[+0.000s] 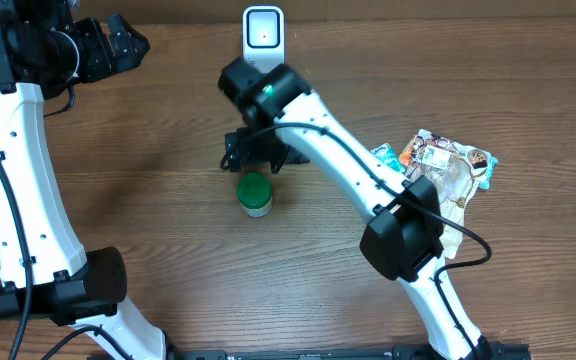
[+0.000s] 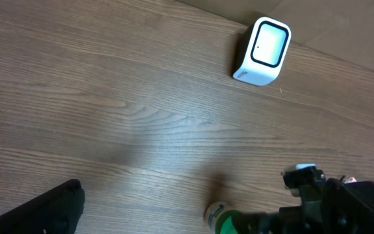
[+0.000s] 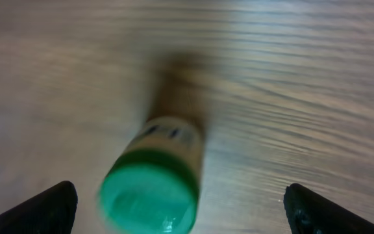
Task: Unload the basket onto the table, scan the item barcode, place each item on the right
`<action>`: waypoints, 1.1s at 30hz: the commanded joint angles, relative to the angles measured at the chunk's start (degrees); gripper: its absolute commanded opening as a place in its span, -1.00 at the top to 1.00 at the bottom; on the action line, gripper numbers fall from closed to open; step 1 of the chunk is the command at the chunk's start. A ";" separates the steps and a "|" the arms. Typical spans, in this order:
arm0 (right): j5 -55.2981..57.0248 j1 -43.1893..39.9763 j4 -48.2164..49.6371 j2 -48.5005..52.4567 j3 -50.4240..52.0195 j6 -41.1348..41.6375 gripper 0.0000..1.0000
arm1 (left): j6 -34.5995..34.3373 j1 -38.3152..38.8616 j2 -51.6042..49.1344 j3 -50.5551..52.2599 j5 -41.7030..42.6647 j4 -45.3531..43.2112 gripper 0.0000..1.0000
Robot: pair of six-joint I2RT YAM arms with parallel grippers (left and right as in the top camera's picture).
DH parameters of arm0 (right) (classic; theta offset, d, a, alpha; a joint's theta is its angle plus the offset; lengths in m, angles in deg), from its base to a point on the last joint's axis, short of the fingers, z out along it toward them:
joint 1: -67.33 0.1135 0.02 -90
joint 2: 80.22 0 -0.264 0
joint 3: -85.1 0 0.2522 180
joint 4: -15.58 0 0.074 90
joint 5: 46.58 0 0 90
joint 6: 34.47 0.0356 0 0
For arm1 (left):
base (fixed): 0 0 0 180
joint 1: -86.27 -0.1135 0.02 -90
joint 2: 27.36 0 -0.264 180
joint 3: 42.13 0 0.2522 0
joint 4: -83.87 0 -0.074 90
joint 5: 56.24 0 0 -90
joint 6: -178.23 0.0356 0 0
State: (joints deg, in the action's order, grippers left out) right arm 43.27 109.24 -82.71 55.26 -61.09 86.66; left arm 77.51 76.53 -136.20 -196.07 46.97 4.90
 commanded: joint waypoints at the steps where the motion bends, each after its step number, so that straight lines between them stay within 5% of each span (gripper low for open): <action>1: 8.39 2.82 4.09 0.09 5.92 12.92 -0.99 | -0.17 0.42 0.15 -0.07 -0.13 -0.11 -0.99; 6: 6.08 3.78 6.01 0.09 8.72 14.05 -0.97 | -0.17 0.42 0.15 -0.07 -0.13 -0.11 -0.99; 15: 1.99 5.31 4.33 0.09 8.74 12.00 -0.54 | -0.17 0.42 0.15 -0.07 -0.13 -0.11 -1.00; 17: 2.16 5.66 4.26 0.09 8.74 11.37 -0.36 | -0.17 0.42 0.15 -0.07 -0.13 -0.11 -0.99; 20: 2.19 5.92 4.94 0.09 8.72 5.33 0.16 | -0.17 0.42 0.15 -0.07 -0.13 -0.11 -1.00; 24: 2.16 5.07 6.43 0.07 7.26 -8.00 0.52 | -0.17 0.42 0.15 -0.07 -0.13 -0.11 -0.99; 33: -4.20 3.76 2.29 -0.13 -1.36 -65.44 0.50 | -0.20 0.42 0.15 -0.07 -0.13 -0.11 -0.99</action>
State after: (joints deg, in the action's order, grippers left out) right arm 43.91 112.74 -79.85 55.59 -60.96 44.22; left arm 77.51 76.53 -136.20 -196.07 46.99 4.92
